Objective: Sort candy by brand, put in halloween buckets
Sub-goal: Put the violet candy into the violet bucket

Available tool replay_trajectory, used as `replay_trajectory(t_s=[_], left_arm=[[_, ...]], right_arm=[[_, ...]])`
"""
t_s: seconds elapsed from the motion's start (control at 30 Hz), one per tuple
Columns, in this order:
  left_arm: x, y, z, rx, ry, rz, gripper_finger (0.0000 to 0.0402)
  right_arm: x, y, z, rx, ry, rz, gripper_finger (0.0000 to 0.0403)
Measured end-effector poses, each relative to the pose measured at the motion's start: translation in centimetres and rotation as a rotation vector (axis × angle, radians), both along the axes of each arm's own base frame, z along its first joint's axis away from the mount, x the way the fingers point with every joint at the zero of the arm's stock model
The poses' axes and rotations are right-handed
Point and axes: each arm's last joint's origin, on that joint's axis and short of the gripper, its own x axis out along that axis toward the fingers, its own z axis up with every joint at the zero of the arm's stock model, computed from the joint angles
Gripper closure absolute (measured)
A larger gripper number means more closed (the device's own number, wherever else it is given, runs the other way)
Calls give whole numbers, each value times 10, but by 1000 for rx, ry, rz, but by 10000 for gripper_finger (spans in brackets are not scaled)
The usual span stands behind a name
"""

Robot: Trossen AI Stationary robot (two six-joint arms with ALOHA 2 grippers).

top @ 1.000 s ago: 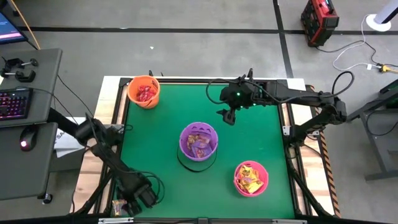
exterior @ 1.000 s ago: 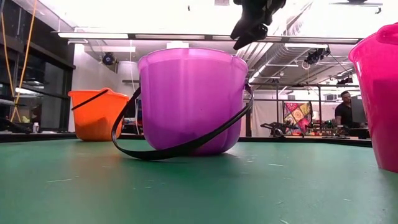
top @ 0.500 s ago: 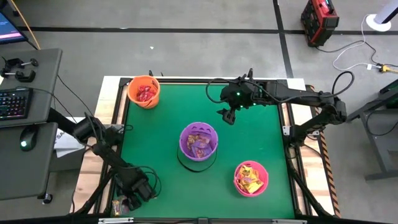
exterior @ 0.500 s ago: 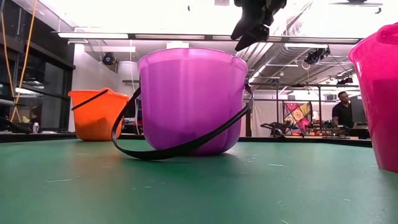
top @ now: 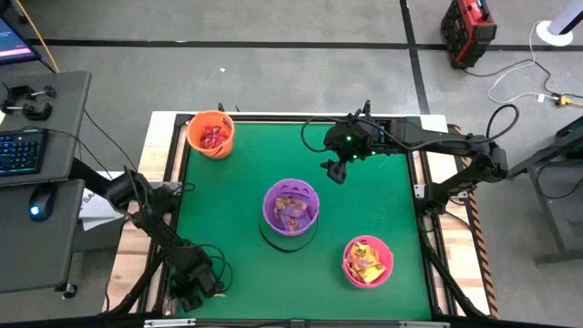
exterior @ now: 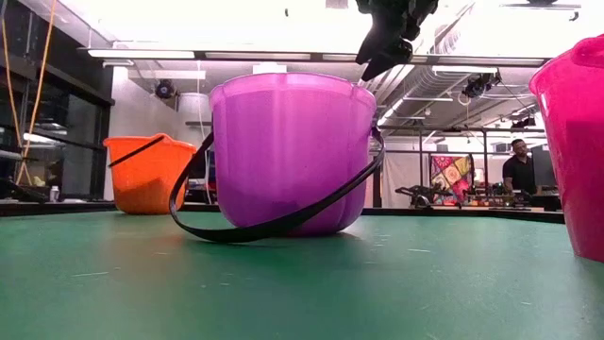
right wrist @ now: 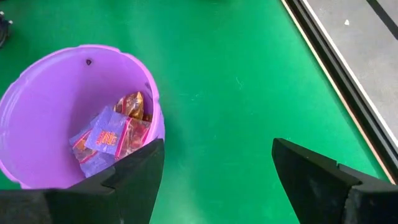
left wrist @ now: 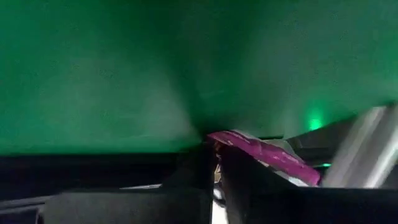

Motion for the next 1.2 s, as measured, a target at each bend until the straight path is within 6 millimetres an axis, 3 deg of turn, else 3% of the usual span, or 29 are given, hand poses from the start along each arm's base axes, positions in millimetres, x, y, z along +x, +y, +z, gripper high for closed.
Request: replay_trajectory(t_s=[0.1,0.27,0.43,0.57,0.73,0.83,0.97,1.2], left_arm=[[13,1,10,-25,-82,19,399],[43,21,63,-66,-309,172,401],[68,80,133,16,-657,421,401],[78,133,188,147,-1037,587,402],[92,182,243,408,-1463,625,401],[107,199,253,537,-1565,567,401],[131,215,233,664,-1542,506,400],[164,214,224,561,-1666,518,353]], right_arm=[[0,0,0,-6,2,8,109],[0,-1,0,-22,6,24,109],[-1,-3,0,-18,4,11,109],[-1,-3,0,-15,3,7,109],[0,-2,1,10,-11,-23,109],[-2,-2,5,23,-29,-41,109],[-9,-1,19,26,-83,-55,109],[-38,4,45,17,-142,-85,109]])
